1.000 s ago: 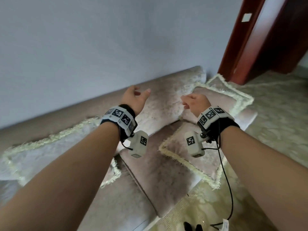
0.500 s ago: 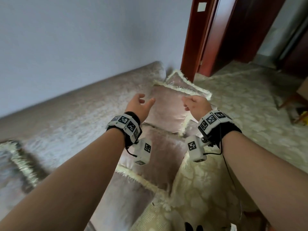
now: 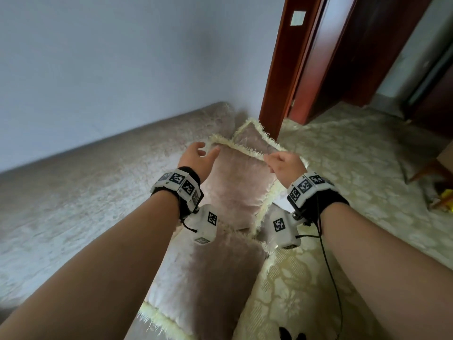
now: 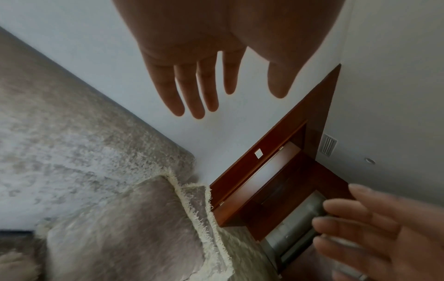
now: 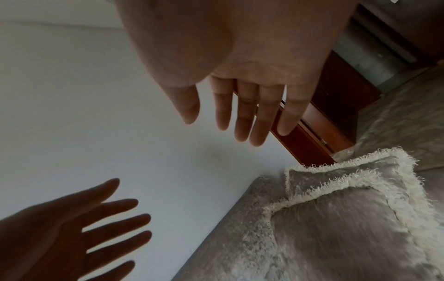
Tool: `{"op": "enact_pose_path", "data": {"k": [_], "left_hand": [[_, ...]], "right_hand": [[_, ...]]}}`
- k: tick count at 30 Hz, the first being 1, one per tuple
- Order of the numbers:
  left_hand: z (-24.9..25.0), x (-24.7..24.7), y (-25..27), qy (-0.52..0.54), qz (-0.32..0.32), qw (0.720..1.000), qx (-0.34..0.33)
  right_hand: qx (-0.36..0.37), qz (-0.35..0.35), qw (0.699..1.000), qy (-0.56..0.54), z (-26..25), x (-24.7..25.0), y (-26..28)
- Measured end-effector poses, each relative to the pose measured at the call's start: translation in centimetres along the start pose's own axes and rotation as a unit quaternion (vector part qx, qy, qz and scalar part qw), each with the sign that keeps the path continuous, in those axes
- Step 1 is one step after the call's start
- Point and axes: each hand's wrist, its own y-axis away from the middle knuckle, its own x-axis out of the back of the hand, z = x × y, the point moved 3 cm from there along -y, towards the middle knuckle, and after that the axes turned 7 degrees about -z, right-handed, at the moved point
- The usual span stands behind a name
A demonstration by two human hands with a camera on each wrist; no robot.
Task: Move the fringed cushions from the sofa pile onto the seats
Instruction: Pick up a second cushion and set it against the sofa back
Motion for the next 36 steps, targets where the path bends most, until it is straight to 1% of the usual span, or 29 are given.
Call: {"op": "enact_pose_path", "data": {"k": [3, 6, 10, 14, 17, 18, 19, 20, 21, 22, 23, 26, 28, 31, 34, 36], "left_hand": [[1.5, -0.9, -5.7, 0.015, -0.01, 1.0, -0.003], [2.2, -1.7, -10.0, 0.018, -0.013, 1.0, -0.001], [2.2, -1.6, -14.0, 0.024, 0.0, 1.0, 0.019], [0.2, -1.0, -17.0, 0.035, 0.049, 0.996, 0.065], [-2.6, 0.0, -17.9, 0.039, 0.109, 0.987, 0.114], [-4.0, 0.8, -17.6, 0.04, 0.141, 0.978, 0.145], [-4.7, 1.1, -17.4, 0.045, 0.15, 0.975, 0.158], [-5.9, 1.6, -16.9, 0.046, 0.17, 0.967, 0.182], [-7.4, 2.0, -16.1, 0.048, 0.204, 0.955, 0.212], [-8.4, 2.3, -15.2, 0.047, 0.228, 0.944, 0.234], [-9.9, 2.3, -13.9, 0.046, 0.256, 0.929, 0.263], [-14.0, 1.7, -10.0, 0.067, 0.297, 0.892, 0.333], [-16.3, 1.0, -7.3, 0.076, 0.313, 0.869, 0.375], [-20.3, -0.1, -4.0, 0.071, 0.319, 0.845, 0.424], [-23.9, -1.6, -1.6, 0.081, 0.32, 0.824, 0.461], [-26.5, -2.8, -0.4, 0.095, 0.319, 0.811, 0.482]], "right_hand": [[-0.009, 0.012, 0.999, 0.037, -0.7, 1.2, -4.8], [-0.006, 0.008, 0.999, 0.045, -1.0, 1.9, -8.7], [-0.009, -0.014, 0.999, 0.04, -0.7, 1.2, -13.8], [0.006, -0.072, 0.996, 0.05, 0.4, -1.4, -20.2], [0.015, -0.137, 0.989, 0.058, 1.1, -4.9, -24.6], [0.021, -0.175, 0.982, 0.062, 1.3, -7.0, -26.3], [0.022, -0.182, 0.981, 0.058, 1.5, -7.6, -27.0], [0.029, -0.213, 0.975, 0.059, 1.5, -9.1, -27.9], [0.042, -0.27, 0.959, 0.078, 1.5, -11.3, -28.8], [0.038, -0.306, 0.948, 0.08, 1.6, -12.8, -29.1], [0.035, -0.33, 0.941, 0.073, 2.0, -14.7, -29.3], [0.028, -0.374, 0.924, 0.071, 3.1, -19.1, -28.2], [0.029, -0.411, 0.906, 0.094, 4.7, -21.8, -26.7], [0.025, -0.458, 0.879, 0.134, 7.0, -24.5, -24.7], [0.02, -0.477, 0.864, 0.158, 9.8, -26.3, -24.0], [-0.003, -0.49, 0.853, 0.178, 12.0, -27.6, -23.6]]}}
